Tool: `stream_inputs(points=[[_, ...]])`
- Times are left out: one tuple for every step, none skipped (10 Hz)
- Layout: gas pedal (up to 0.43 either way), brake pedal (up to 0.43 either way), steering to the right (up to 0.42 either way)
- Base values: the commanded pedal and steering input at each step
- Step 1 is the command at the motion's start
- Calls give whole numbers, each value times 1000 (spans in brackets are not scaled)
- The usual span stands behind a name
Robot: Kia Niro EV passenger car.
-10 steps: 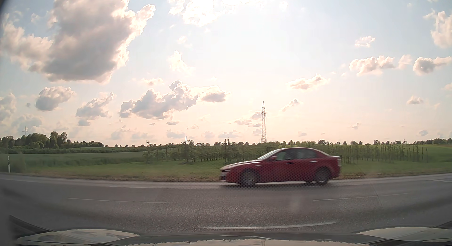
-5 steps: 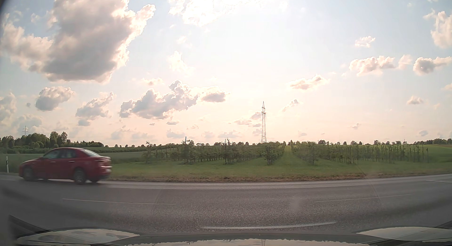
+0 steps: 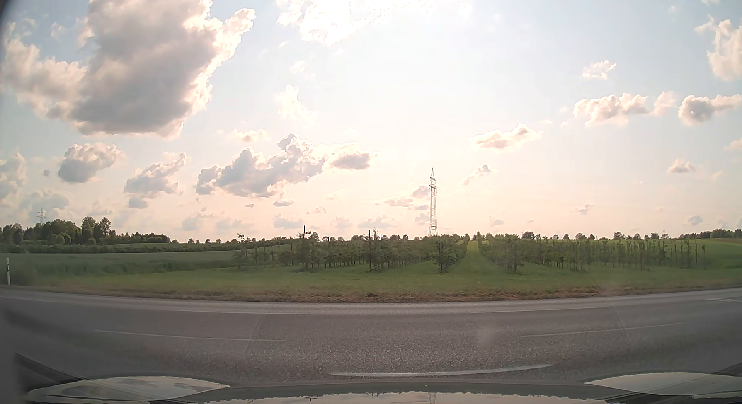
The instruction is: Follow the waypoints while adhering to traffic rules and regulations
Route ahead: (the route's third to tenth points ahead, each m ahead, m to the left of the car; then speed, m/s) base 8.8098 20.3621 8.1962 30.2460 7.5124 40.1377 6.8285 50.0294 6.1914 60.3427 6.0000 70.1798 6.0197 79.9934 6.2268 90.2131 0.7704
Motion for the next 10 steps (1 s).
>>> stream_inputs(points=[[0,12,3],[0,189,4],[0,311,4],[0,354,4],[0,354,4],[0,341,4],[0,348,4],[0,348,4],[0,366,4],[0,402,4]])
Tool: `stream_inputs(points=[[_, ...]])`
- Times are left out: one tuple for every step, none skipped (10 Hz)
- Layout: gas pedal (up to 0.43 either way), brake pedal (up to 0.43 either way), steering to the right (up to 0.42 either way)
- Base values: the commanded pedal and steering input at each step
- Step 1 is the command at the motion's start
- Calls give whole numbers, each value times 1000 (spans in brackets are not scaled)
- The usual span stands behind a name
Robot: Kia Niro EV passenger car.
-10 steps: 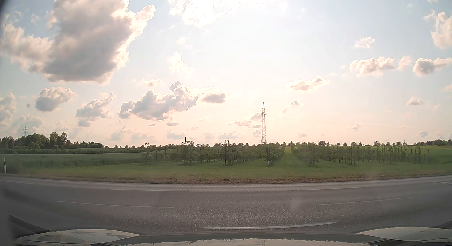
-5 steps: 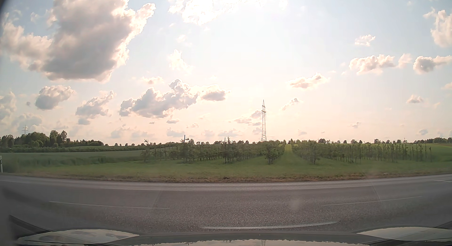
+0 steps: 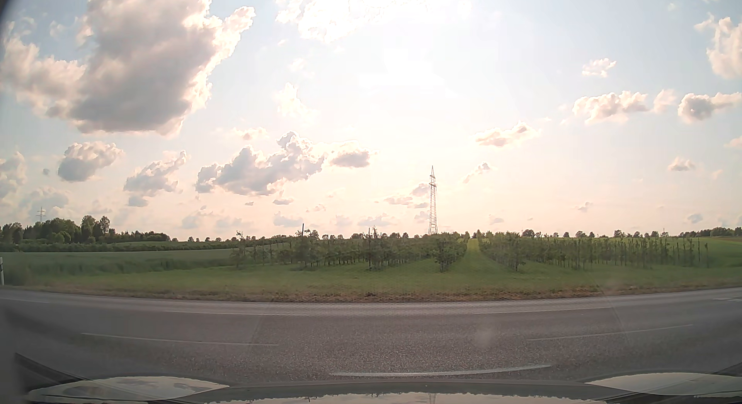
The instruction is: Follow the waypoints while adhering to traffic rules and regulations
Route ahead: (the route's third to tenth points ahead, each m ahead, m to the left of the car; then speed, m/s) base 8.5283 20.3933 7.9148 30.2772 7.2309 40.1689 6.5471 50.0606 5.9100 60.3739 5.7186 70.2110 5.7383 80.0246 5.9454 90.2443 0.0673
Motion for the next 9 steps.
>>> stream_inputs(points=[[0,415,4],[0,433,3],[0,476,2],[0,537,1],[0,567,1],[0,591,1],[0,591,1],[0,598,1],[0,591,1]])
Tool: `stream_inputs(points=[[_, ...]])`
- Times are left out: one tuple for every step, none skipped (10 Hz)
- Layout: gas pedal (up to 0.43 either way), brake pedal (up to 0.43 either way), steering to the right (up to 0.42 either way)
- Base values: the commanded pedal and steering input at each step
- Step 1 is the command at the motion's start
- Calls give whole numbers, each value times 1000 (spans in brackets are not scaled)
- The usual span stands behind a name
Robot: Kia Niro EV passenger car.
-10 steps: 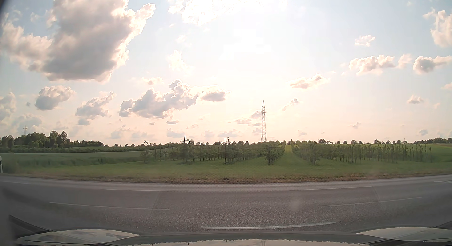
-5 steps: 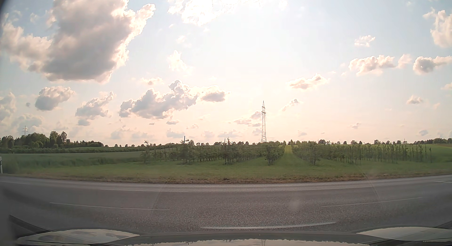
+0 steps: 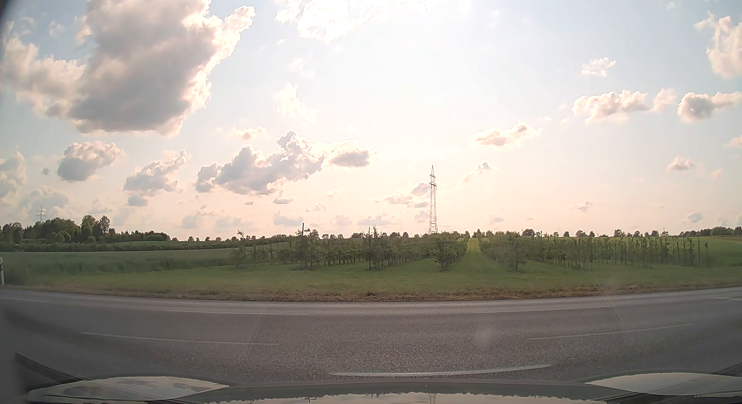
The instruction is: Follow the waypoints while adhering to traffic rules and regulations
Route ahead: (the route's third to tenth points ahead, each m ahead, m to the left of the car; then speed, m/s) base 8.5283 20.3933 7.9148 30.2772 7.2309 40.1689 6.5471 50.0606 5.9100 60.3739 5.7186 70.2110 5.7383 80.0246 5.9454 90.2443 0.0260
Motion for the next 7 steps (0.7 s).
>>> stream_inputs(points=[[0,598,1],[0,598,1],[0,598,1],[0,598,1],[0,598,1],[0,598,1],[0,598,1]])
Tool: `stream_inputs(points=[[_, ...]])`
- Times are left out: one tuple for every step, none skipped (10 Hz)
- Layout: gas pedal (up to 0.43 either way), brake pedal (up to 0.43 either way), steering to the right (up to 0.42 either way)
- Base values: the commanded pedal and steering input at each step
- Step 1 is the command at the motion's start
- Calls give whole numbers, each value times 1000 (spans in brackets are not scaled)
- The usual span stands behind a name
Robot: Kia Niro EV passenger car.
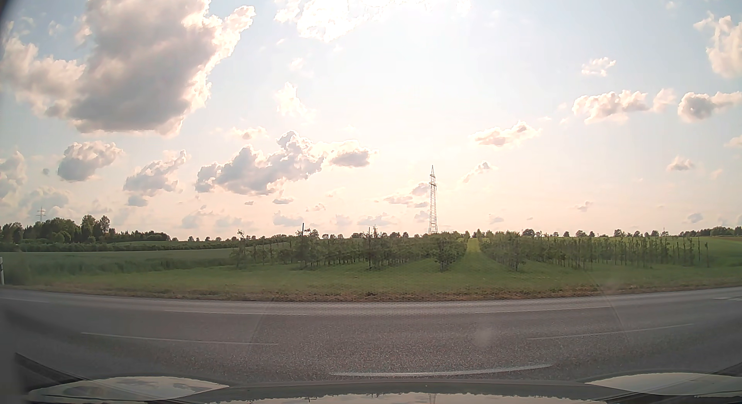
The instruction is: Follow the waypoints while adhering to traffic rules and regulations
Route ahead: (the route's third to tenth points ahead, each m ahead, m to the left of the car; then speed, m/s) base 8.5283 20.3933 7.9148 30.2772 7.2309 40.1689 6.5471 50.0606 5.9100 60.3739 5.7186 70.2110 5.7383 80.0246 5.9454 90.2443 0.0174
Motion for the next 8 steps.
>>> stream_inputs(points=[[0,591,1],[0,598,1],[0,598,1],[0,598,1],[0,598,1],[0,598,1],[0,598,1],[0,598,1]])
